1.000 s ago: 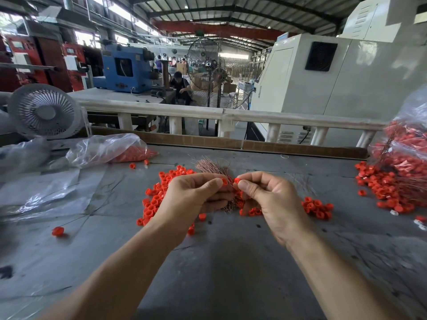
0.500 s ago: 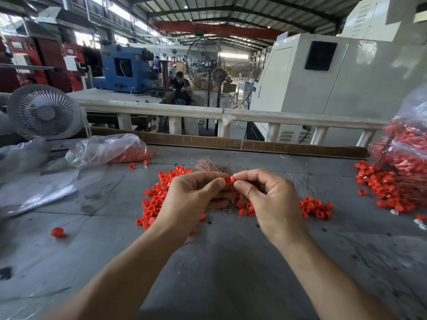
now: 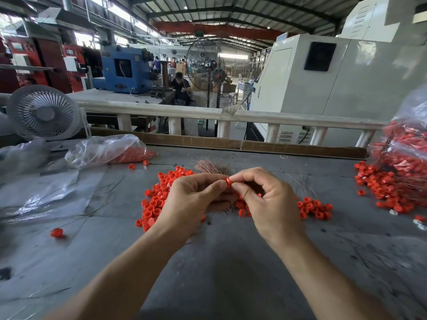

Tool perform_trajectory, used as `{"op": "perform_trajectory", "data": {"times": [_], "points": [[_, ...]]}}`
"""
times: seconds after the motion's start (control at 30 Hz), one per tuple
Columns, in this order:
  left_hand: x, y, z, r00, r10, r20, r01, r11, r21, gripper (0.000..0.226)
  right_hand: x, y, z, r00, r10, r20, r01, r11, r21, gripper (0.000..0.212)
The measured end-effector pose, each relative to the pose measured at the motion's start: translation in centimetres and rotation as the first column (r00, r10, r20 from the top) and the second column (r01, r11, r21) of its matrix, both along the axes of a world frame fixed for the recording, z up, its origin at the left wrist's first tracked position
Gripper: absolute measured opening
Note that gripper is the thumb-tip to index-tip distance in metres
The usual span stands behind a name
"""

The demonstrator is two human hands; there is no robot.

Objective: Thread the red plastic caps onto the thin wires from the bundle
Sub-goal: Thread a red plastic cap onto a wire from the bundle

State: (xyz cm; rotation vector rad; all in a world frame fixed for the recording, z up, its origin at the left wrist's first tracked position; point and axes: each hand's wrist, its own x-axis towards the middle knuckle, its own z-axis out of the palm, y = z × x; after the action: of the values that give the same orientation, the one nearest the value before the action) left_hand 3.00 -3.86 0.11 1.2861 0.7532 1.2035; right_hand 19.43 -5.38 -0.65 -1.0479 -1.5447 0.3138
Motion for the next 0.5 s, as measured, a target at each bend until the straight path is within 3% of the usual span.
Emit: {"op": "perform_trajectory", "data": {"times": [0.5], "points": [[0.01, -0.16, -0.1, 0.999, 0.03, -0.016, -0.028, 0.997, 0.069, 0.015, 0.08, 0.06, 0.25, 0.979, -0.083, 0.184, 0.061, 0.99, 0.127, 0.015]]}}
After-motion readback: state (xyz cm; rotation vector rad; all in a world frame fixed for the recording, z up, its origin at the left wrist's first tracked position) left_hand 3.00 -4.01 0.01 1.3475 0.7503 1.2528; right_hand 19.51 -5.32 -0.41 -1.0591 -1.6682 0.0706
